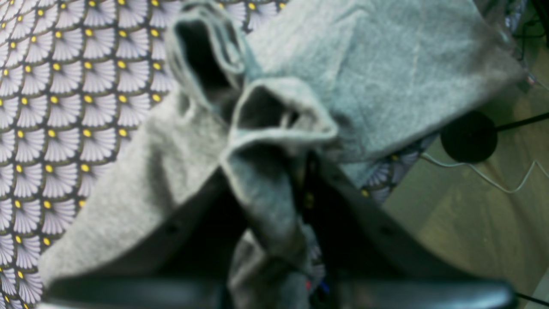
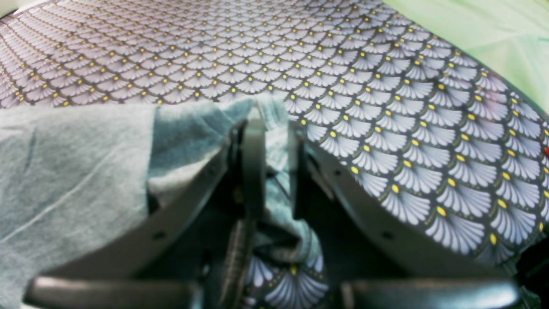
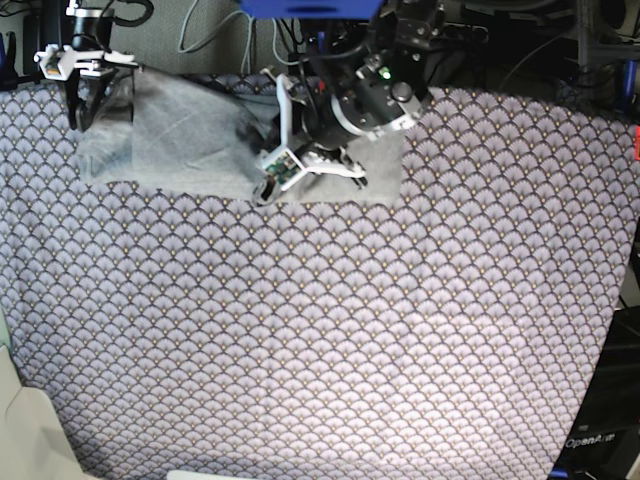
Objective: Fold the T-shirt properly
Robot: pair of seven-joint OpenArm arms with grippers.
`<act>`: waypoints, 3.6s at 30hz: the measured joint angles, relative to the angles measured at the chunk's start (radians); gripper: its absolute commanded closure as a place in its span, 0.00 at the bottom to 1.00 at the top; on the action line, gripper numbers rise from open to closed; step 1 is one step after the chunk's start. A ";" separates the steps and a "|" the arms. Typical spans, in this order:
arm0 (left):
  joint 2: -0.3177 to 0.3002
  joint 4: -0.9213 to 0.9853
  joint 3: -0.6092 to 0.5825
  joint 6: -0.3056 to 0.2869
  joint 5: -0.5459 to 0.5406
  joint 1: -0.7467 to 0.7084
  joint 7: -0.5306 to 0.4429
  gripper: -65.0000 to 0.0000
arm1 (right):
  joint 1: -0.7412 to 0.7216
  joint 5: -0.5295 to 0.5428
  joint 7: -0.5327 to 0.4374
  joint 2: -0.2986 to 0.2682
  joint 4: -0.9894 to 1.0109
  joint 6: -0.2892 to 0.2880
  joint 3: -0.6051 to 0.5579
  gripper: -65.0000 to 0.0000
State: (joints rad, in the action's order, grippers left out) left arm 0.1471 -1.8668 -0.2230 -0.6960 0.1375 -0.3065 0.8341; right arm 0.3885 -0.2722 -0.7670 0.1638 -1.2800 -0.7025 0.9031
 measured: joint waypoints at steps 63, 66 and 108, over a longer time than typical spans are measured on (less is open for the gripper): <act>-0.166 0.211 0.365 -0.005 -0.310 0.086 0.003 0.62 | 0.105 0.842 1.391 -0.350 -0.545 0.002 -0.264 0.63; -0.170 0.211 0.365 -0.005 -0.310 0.087 0.003 0.62 | 0.088 0.901 1.488 -0.406 -0.502 0.006 -0.259 0.56; -0.166 0.209 0.438 -0.005 -0.311 0.093 0.004 0.62 | -0.042 1.169 1.567 -0.508 -0.097 0.008 -0.412 0.55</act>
State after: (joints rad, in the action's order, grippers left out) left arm -0.0189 -1.6577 0.2153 -0.7006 -0.1730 -0.2131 0.8379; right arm 0.3466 0.8967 0.7998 -0.3443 -1.3766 -0.6941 0.4915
